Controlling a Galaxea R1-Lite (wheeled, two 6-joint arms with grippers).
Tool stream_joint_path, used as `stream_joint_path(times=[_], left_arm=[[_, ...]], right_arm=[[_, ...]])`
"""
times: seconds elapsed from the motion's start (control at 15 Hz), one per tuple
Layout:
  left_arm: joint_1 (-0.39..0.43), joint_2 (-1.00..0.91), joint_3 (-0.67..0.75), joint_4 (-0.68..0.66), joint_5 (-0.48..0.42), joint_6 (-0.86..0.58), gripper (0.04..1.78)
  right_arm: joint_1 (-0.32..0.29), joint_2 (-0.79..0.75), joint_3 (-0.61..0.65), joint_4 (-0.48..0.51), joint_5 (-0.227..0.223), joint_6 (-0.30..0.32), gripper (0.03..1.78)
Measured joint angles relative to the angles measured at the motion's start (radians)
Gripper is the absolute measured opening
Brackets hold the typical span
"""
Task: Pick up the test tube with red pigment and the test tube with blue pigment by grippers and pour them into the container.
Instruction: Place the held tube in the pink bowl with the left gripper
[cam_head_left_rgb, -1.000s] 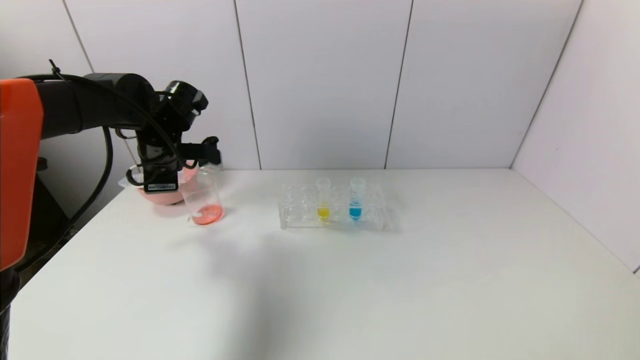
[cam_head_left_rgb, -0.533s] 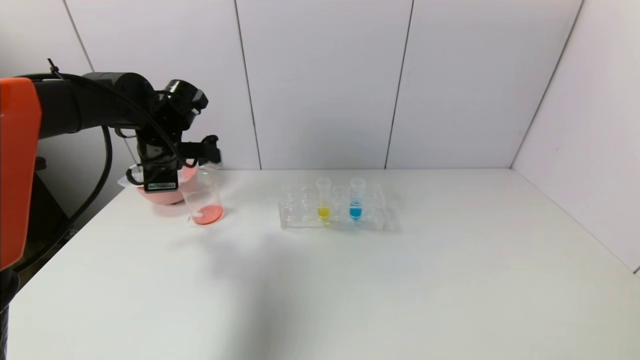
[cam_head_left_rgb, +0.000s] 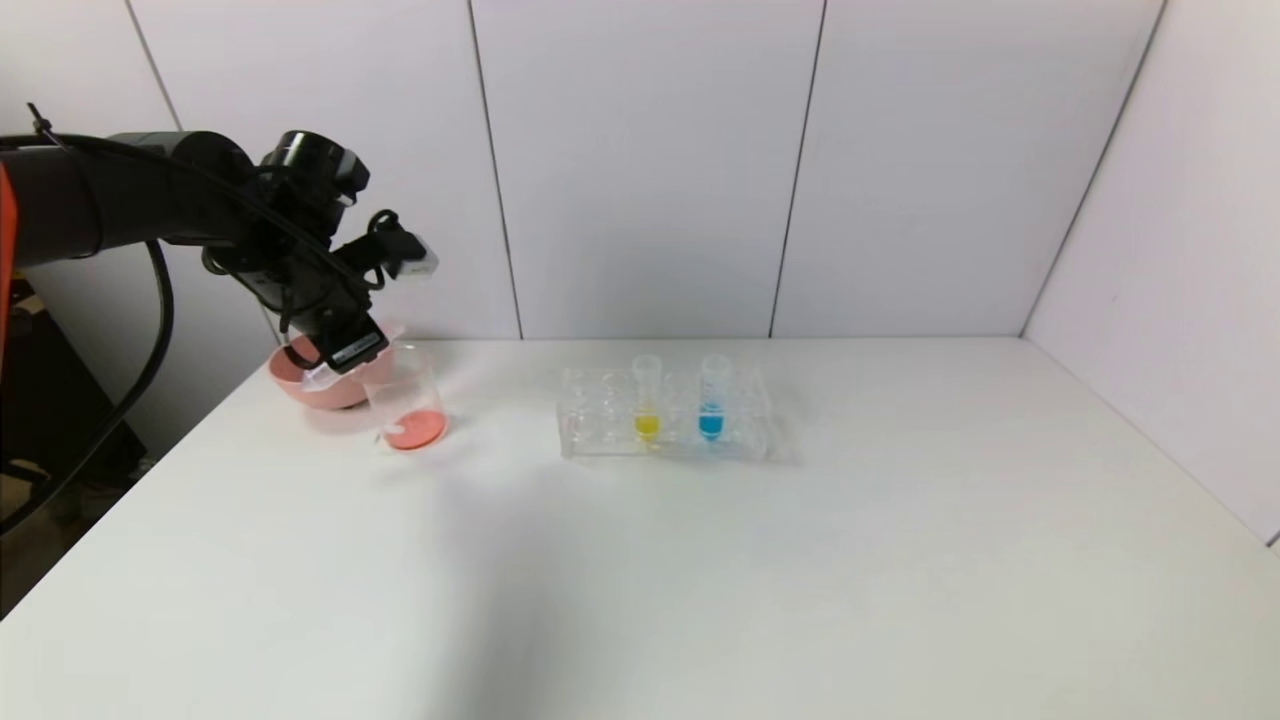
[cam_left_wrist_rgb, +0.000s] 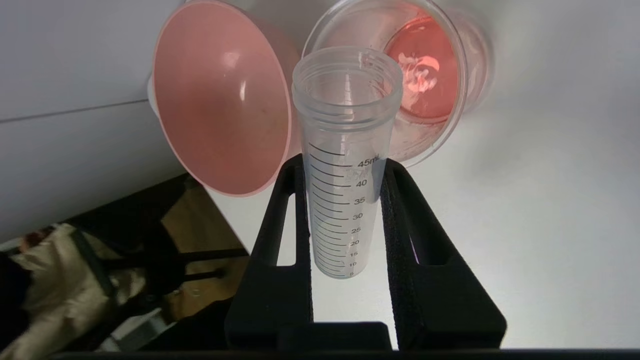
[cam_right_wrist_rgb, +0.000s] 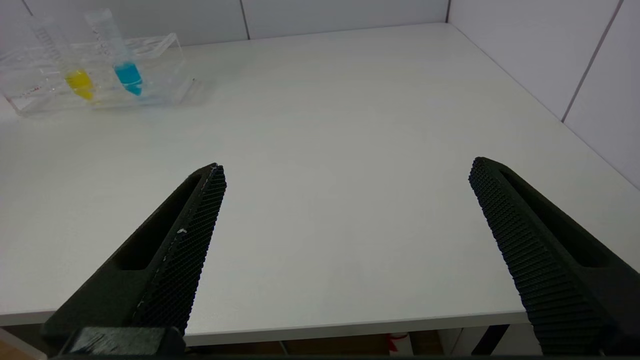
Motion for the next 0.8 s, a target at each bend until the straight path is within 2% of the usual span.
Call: stream_joint_path(times=[0.13, 0.33, 0.8], left_arm=[[0.002, -0.023, 0.031, -0.042, -0.030, -0.175, 0.44], [0.000, -0.083, 0.176, -0.255, -0.038, -0.409, 0.44], [0.007, -0.307, 0.693, -0.869, -0.012, -0.650, 0.44]], right_arm=[[0.000, 0.000, 0.000, 0.000, 0.000, 0.000, 1.77], [0.000, 0.000, 0.000, 0.000, 0.000, 0.001, 1.77], [0.000, 0.000, 0.000, 0.000, 0.000, 0.001, 1.77]])
